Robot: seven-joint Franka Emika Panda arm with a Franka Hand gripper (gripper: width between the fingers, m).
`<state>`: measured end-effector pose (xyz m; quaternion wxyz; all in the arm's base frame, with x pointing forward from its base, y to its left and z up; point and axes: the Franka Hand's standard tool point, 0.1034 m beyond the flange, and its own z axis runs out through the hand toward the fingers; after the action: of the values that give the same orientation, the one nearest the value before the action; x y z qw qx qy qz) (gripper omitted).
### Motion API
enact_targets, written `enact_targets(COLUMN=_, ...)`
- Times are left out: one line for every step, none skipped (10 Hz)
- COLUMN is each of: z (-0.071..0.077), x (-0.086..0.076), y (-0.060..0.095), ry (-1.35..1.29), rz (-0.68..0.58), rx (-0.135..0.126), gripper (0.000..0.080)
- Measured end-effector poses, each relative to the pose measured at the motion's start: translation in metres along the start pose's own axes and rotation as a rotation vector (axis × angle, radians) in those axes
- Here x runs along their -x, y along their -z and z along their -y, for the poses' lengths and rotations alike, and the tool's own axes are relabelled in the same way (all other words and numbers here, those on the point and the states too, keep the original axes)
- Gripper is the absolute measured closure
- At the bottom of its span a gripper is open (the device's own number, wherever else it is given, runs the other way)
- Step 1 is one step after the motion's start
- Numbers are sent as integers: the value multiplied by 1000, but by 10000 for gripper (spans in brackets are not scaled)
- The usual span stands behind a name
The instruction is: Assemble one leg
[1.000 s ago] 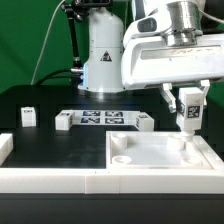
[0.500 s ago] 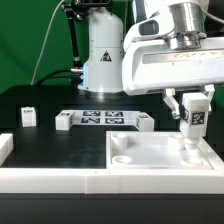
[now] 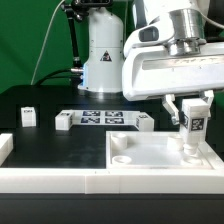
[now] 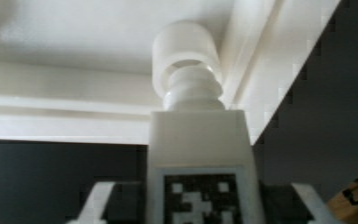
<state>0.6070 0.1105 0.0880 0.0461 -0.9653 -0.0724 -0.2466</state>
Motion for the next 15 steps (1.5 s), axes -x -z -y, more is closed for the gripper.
enact_targets(z=-1, x=3, y=-3, ry=-1, rz=5, rx=0, gripper=512)
enact_targets(z=-1, x=6, y=-5, ry=-2, rz=8, rx=0, gripper=512)
enact_targets(z=-1, x=5, y=-5, ry=-2, rz=2, rx=2, gripper=512)
enact_targets(z=-1, x=5, y=-6, ry=-2, rz=-1, rx=2, gripper=512)
enact_targets(z=0, x=5, y=-6, ry=0, rz=-8, rx=3, gripper=512)
enact_targets(z=3, x=5, y=-7, ry=4, rz=-15, rx=2, gripper=512)
enact_targets(z=4, x=4, y=-8, ry=5, rz=-21, rx=3, gripper=512)
enact_targets(z=3, x=4, y=-10, ry=4, rz=-29, rx=5, gripper=512)
enact_targets(z=3, x=8, y=-14, ry=4, rz=-20, rx=4, gripper=512)
enact_targets(z=2, x=11, y=-17, ry=2, rz=-15, rx=4, gripper=512)
enact_targets(z=2, x=12, y=-19, ry=2, rz=-14, rx=4, gripper=512)
enact_targets(z=2, x=12, y=-19, ry=2, rz=-17, rx=5, gripper=512)
enact_targets(z=2, x=11, y=-20, ry=2, rz=-33, rx=8, gripper=512)
enact_targets(z=2, x=10, y=-20, ry=2, rz=-54, rx=12, gripper=512)
enact_targets(z=2, x=9, y=-20, ry=2, rz=-65, rx=14, gripper=512)
